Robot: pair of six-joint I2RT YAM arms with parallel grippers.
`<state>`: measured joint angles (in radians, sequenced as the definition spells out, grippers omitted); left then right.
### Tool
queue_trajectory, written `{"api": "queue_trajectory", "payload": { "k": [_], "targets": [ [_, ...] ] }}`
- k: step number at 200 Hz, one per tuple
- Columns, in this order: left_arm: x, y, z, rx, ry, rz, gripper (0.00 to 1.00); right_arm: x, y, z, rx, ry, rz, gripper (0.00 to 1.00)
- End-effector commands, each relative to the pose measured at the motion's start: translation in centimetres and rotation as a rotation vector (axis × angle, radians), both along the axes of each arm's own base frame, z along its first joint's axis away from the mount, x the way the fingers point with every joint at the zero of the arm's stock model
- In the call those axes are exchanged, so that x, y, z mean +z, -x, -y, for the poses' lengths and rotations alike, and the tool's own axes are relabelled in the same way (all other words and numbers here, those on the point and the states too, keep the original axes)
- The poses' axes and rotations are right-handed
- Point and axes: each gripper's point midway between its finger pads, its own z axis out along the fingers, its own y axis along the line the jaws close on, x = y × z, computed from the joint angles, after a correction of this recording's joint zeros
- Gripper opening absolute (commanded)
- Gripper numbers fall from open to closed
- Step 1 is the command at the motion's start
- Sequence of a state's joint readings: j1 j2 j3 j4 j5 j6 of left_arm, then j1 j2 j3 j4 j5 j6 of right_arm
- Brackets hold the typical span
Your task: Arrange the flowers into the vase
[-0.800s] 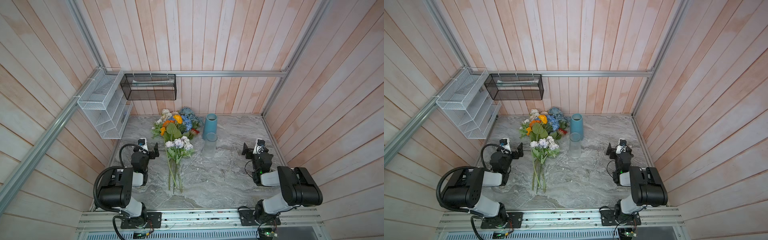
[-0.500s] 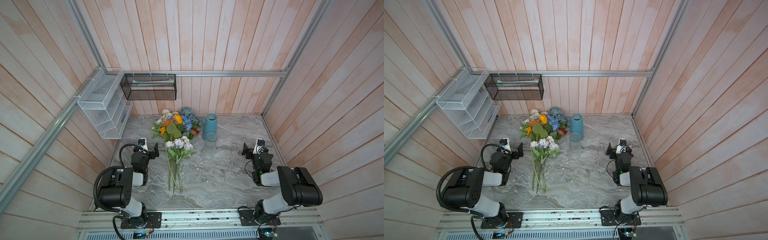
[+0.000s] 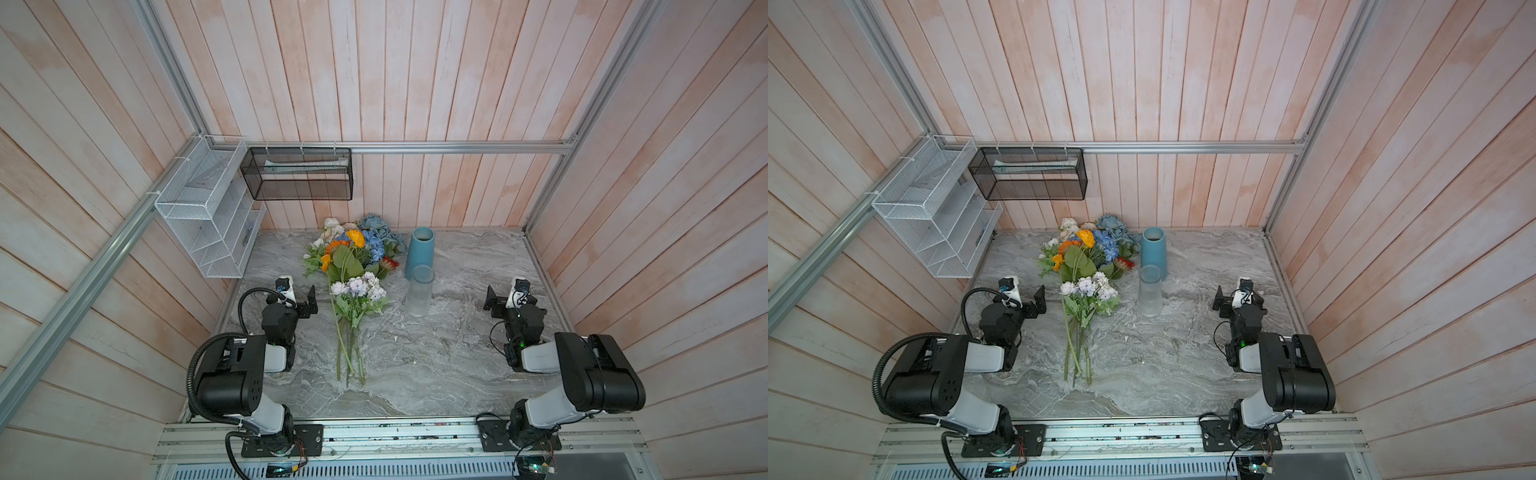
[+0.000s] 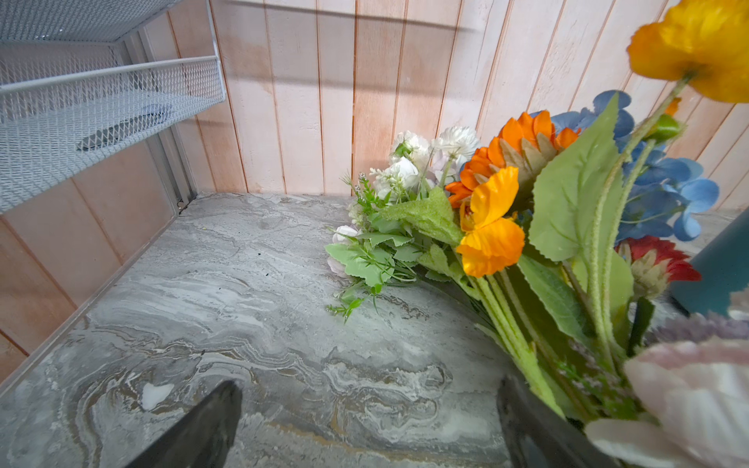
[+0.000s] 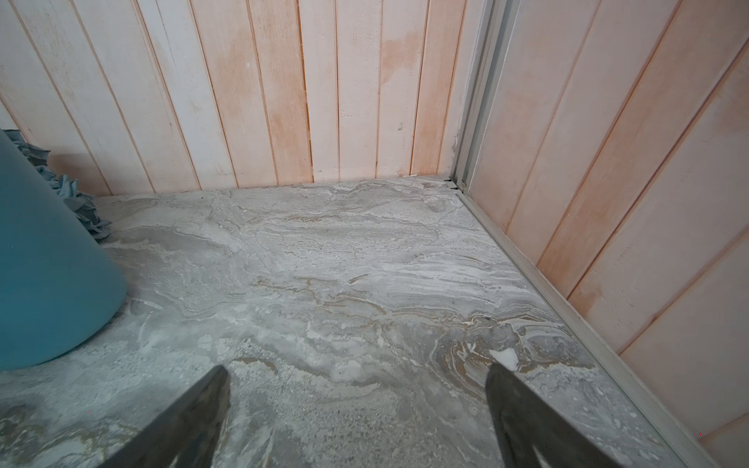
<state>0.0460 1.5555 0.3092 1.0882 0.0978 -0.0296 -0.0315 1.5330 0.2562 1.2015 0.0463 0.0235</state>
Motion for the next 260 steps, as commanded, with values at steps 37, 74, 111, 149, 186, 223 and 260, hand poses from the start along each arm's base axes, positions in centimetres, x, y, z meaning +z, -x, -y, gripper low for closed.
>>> {"api": "queue_trajectory", "payload": {
  "k": [37,74,111,149,186,223,260],
  "targets": [
    [0.1,0.2,0.0,-0.011,-0.007,0.0,1.0,0.0,0.2,0.1,0.002,-0.005,-0.006,0.98],
    [0.1,0.2,0.0,-0.011,-0.007,0.001,1.0,0.0,0.2,0.0,0.003,-0.005,-0.005,0.98],
    [0.9,0.2,-1.1,0.067,-0.002,-0.004,1.0,0.8,0.1,-0.3,0.01,0.0,0.014,0.98],
    [4.0,0.4,-1.1,0.122,0.002,-0.024,1.0,2.9,-0.9,0.3,-0.068,-0.012,-0.055,0.98],
    [6.3,1.9,-1.7,0.187,0.132,-0.081,1.0,5.5,-0.5,-0.4,-0.072,-0.169,-0.115,0.98],
    [7.0,4.1,0.0,0.13,0.275,-0.148,1.0,8.1,1.0,-3.0,0.021,-0.341,-0.192,0.98],
    [5.7,5.9,4.1,-0.01,0.385,-0.261,0.95,9.7,3.1,-7.3,0.198,-0.471,-0.268,0.98]
  ]
}}
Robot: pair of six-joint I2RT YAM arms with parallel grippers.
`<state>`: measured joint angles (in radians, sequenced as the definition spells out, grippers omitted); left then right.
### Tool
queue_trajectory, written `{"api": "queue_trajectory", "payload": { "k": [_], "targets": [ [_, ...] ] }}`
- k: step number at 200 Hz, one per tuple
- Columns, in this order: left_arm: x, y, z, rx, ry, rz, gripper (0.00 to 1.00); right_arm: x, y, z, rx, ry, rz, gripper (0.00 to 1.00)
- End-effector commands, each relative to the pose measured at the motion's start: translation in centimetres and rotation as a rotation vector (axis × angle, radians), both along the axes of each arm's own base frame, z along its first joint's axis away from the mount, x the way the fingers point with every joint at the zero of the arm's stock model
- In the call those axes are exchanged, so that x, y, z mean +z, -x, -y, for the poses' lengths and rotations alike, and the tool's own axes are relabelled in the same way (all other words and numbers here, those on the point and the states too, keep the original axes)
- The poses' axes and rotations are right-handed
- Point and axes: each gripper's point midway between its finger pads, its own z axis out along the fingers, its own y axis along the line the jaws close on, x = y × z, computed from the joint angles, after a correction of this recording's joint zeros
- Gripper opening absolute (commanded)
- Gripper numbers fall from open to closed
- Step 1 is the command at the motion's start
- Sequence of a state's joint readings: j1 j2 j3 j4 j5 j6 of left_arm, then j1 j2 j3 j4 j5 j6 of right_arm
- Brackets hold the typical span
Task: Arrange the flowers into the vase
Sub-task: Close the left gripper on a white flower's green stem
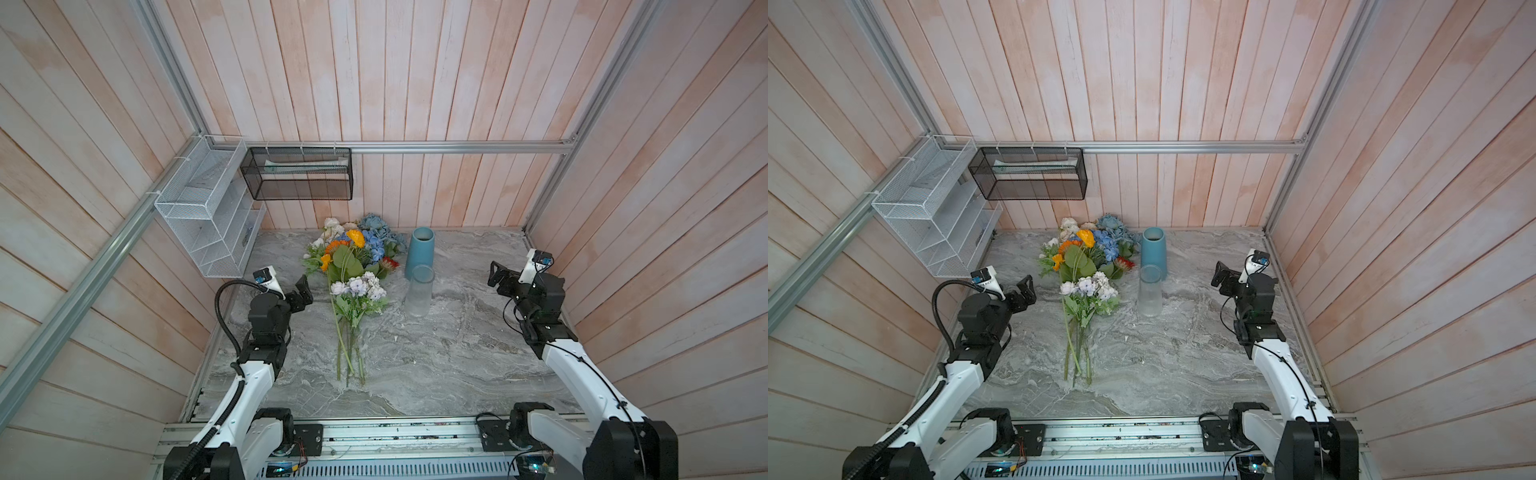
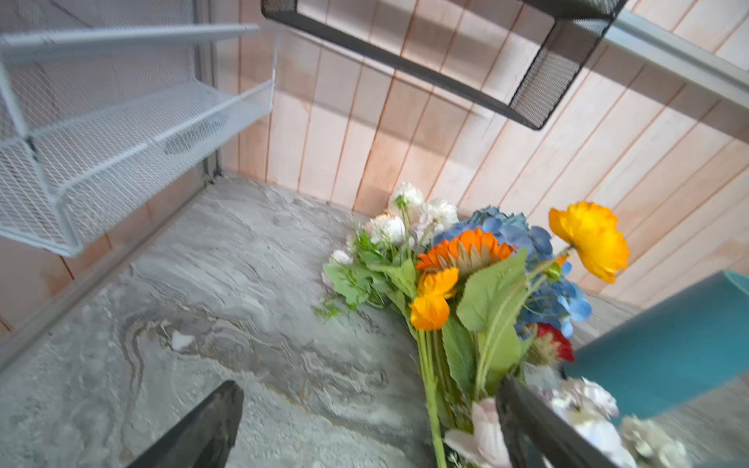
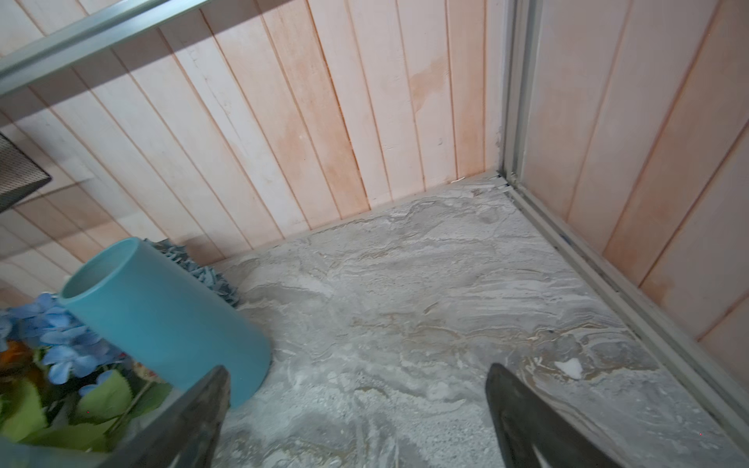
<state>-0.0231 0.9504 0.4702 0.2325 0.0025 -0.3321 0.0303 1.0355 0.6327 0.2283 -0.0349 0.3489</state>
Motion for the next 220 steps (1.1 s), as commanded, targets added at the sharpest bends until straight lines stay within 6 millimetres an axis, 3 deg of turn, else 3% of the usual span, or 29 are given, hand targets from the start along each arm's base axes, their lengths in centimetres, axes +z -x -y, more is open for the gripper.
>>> {"api": "queue_trajectory", "payload": {
  "k": [1,31,44,74,98,118,144,192,220],
  "targets": [
    [-2.7,1.6,3.3,-0.113,0.123,-0.146,0.95,-1.9,2.2,-3.6,0.147,-0.139,-0.156,0.98],
    [-5.0,3.3,6.8,-0.205,0.225,-0.236,0.84,-2.0,4.0,-6.4,0.24,-0.153,-0.211,0.98],
    [-6.3,4.0,7.6,-0.217,0.268,-0.265,0.74,-2.2,4.7,-7.6,0.281,-0.161,-0.225,0.98],
    [-8.5,4.4,9.5,-0.262,0.335,-0.296,0.65,-2.6,5.8,-10.0,0.351,-0.169,-0.231,0.98],
    [-10.3,4.0,10.0,-0.266,0.345,-0.345,0.54,-1.8,5.6,-10.4,0.349,-0.165,-0.216,0.98],
    [-11.0,3.3,10.4,-0.271,0.342,-0.363,0.5,-1.3,5.4,-10.6,0.35,-0.164,-0.203,0.98],
    [-11.8,2.4,10.7,-0.273,0.331,-0.39,0.37,-1.0,5.2,-10.4,0.338,-0.164,-0.197,0.98],
    [-13.4,2.1,11.2,-0.281,0.346,-0.427,0.32,-0.5,5.0,-10.2,0.326,-0.153,-0.179,0.98],
    [-13.5,1.8,11.2,-0.278,0.342,-0.425,0.21,-0.3,4.8,-10.2,0.321,-0.145,-0.173,0.98]
  ]
}}
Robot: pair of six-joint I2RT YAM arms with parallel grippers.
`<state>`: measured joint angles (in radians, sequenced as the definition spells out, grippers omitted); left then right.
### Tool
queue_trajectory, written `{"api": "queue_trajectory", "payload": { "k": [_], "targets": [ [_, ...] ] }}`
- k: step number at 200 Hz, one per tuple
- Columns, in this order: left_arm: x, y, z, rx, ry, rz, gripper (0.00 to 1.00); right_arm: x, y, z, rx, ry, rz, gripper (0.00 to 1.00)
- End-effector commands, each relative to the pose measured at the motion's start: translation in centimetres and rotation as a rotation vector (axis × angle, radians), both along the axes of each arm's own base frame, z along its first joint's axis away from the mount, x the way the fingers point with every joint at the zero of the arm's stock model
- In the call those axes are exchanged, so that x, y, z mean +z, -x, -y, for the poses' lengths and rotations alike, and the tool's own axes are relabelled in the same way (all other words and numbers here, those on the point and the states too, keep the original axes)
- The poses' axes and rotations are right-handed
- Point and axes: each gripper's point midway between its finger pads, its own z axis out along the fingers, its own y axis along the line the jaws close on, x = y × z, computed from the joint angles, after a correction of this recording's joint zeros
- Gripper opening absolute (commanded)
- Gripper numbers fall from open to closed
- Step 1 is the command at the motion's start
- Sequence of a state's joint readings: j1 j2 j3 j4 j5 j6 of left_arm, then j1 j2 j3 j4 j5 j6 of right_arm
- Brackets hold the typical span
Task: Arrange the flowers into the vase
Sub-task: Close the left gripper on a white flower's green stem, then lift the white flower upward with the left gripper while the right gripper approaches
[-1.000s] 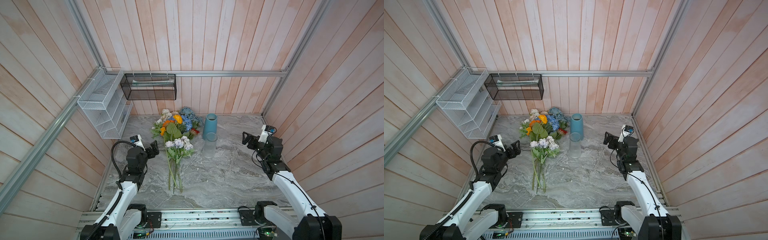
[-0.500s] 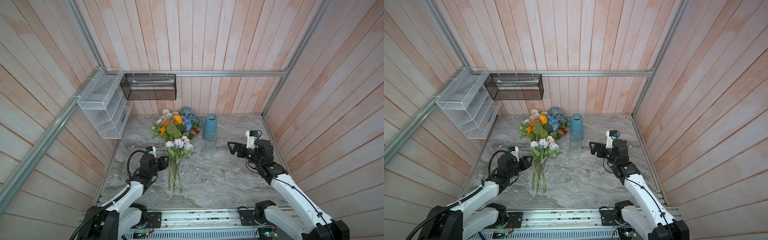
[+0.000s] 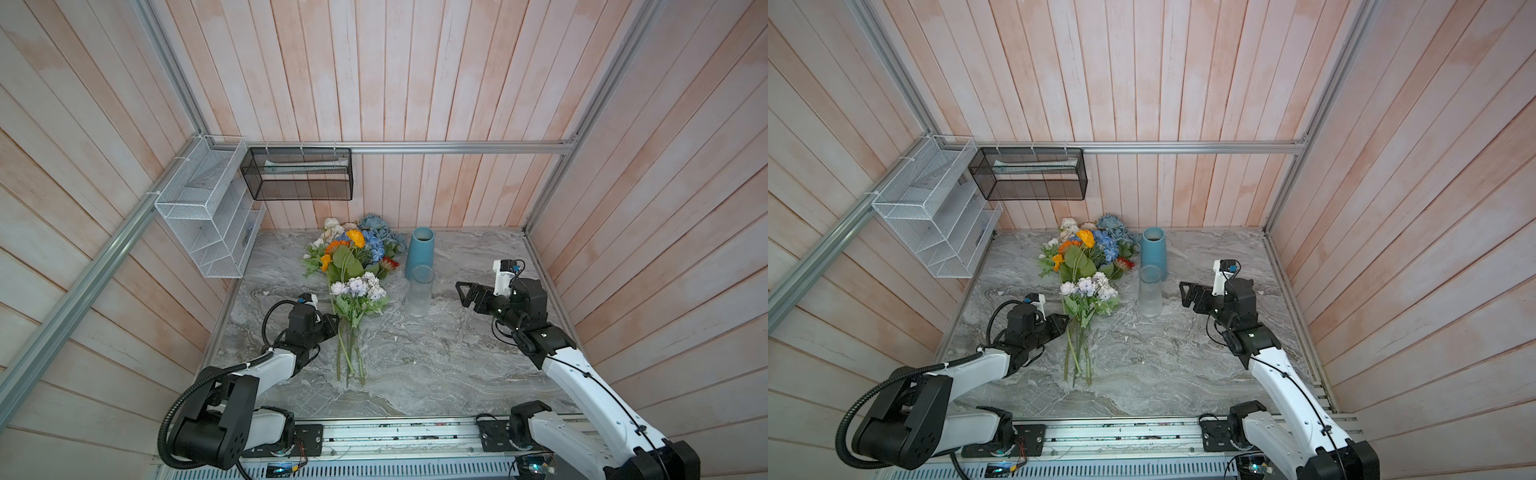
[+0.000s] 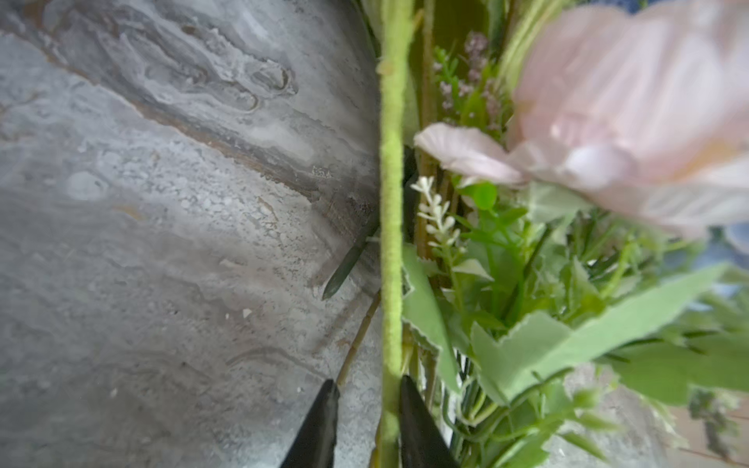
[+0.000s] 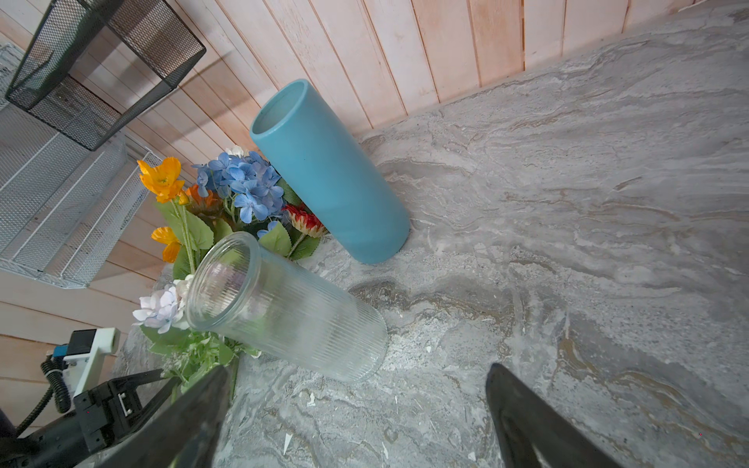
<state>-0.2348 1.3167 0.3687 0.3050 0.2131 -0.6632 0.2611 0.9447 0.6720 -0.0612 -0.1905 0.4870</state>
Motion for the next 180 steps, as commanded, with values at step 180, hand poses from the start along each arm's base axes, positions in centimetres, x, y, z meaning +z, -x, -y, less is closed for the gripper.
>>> {"api": "queue_trajectory", "payload": {
  "k": [180],
  "targets": [
    [14.8,0.7,-5.0,0.242,-0.067,0.352,0.0,6.2,-1.4,-0.9,0.008,-0.014,0.161,0.98]
  ]
}}
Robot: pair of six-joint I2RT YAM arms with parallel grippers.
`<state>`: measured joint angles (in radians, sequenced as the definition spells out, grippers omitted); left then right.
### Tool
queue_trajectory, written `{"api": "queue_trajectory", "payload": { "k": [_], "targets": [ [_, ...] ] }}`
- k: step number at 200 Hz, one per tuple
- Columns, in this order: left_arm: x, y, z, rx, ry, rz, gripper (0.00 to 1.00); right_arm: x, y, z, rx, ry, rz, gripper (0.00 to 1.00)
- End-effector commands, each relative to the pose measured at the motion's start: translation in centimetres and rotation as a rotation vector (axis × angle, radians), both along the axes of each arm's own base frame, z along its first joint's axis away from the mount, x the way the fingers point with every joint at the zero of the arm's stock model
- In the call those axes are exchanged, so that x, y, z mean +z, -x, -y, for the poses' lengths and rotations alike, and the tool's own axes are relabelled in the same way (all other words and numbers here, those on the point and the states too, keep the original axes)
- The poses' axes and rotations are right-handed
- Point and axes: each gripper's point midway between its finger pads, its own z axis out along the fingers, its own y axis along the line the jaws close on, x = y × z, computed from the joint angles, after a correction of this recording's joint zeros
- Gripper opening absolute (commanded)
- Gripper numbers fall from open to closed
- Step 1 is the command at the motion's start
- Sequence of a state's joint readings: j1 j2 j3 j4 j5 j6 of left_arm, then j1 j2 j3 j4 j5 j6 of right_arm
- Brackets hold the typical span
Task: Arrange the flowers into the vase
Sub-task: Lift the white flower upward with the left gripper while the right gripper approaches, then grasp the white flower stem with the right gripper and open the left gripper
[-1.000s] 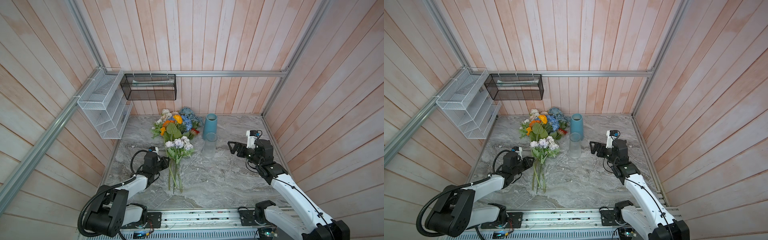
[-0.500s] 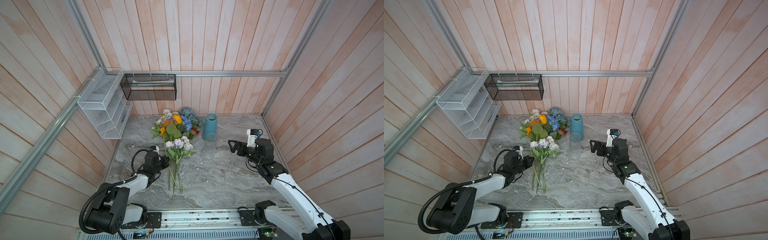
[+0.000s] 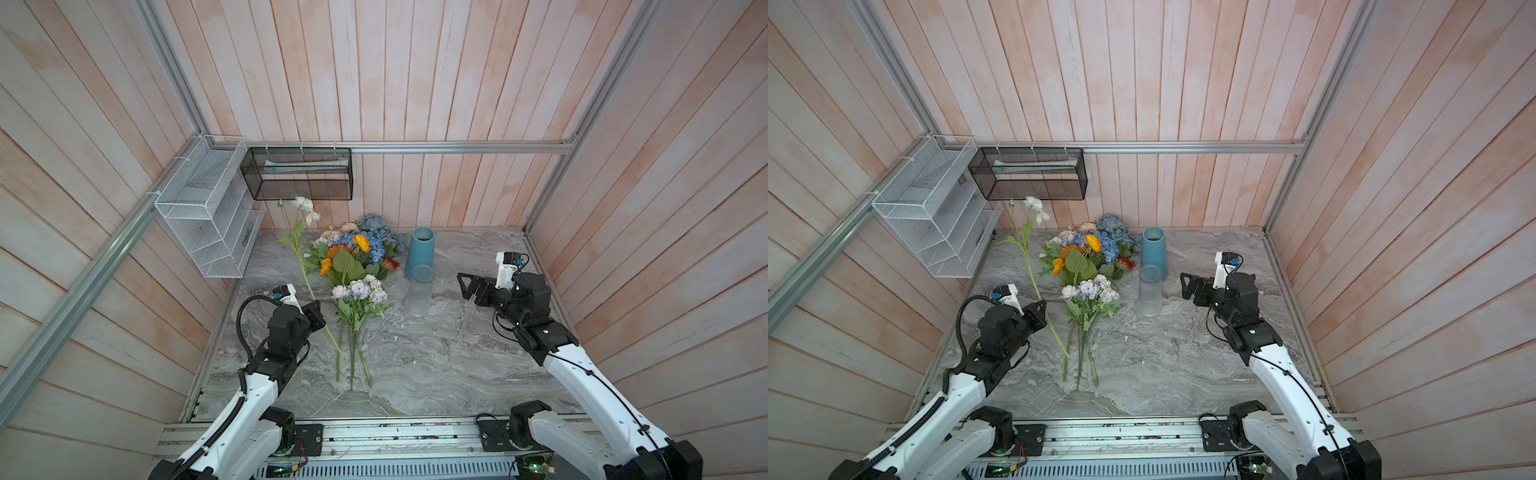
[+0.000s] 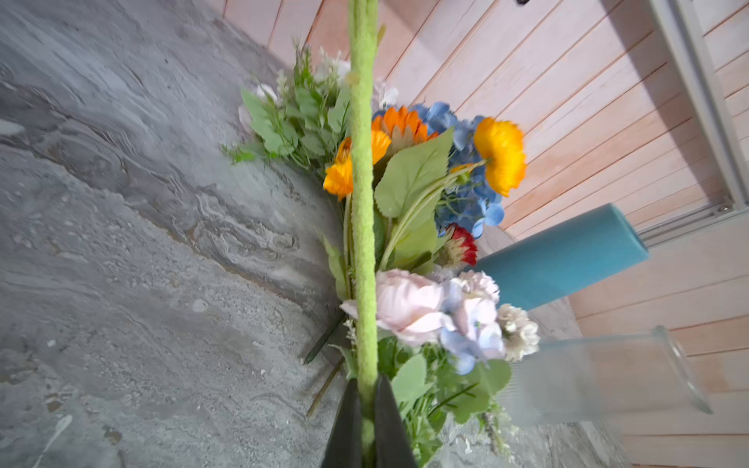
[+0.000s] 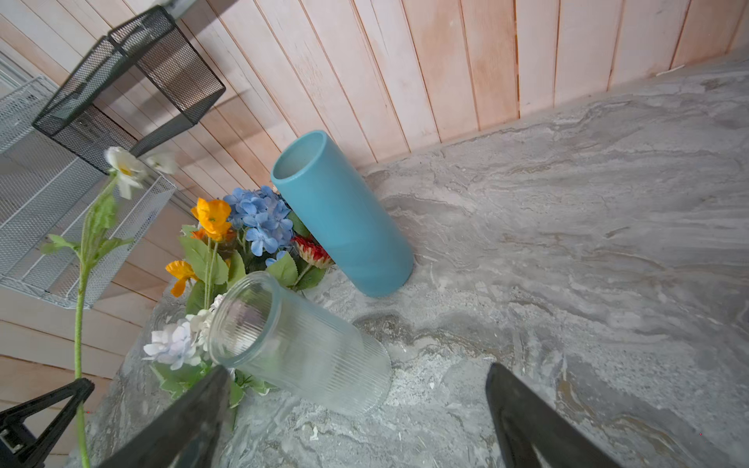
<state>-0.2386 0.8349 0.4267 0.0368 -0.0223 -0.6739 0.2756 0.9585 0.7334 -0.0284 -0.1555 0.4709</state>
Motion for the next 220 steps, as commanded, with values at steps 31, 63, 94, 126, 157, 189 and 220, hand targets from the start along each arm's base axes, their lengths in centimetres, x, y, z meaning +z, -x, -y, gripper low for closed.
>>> {"api": "queue_trajectory", "payload": {
  "k": [31,63,94,126,157,189,220],
  "targets": [
    [7.4,-0.3,0.4,-0.029,-0.01,0.188,0.0,6.4,0.2,-2.4,0.104,-0.018,0.159,0.98],
    [12.8,0.9,2.6,-0.124,0.03,0.371,0.0,10.6,1.3,-5.5,0.235,-0.036,0.26,0.9],
    [17.7,3.5,7.5,-0.304,-0.002,0.578,0.0,13.6,3.0,-10.0,0.395,-0.068,0.322,0.86],
    [19.9,5.2,13.3,-0.484,-0.095,0.683,0.0,15.7,6.0,-15.5,0.618,-0.122,0.389,0.85],
    [20.3,5.4,17.8,-0.599,-0.177,0.718,0.0,17.4,9.1,-19.2,0.809,-0.176,0.434,0.84],
    [20.5,6.0,21.3,-0.686,-0.219,0.76,0.0,18.4,10.0,-20.3,0.865,-0.229,0.462,0.83],
    [20.2,6.4,23.0,-0.726,-0.254,0.781,0.0,18.8,10.0,-20.2,0.857,-0.266,0.491,0.69]
  ]
}}
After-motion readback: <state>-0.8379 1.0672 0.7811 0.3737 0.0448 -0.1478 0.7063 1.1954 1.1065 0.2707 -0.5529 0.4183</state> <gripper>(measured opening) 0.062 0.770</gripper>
